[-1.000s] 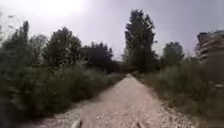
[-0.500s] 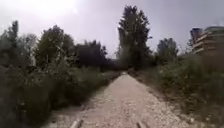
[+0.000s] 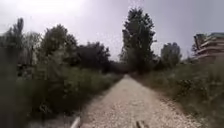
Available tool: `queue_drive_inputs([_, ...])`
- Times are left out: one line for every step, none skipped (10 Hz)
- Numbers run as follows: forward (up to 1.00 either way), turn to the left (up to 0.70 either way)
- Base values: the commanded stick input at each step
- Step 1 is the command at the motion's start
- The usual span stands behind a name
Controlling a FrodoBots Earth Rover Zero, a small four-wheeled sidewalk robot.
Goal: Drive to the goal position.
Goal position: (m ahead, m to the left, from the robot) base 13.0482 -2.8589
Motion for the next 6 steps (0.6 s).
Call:
queue_drive_inputs([0.85,-0.12])
queue_drive_inputs([0.85,-0.34])
queue_drive_inputs([0.85,-0.21])
queue_drive_inputs([0.85,0.0])
queue_drive_inputs([0.85,-0.03])
queue_drive_inputs([0.85,-0.24])
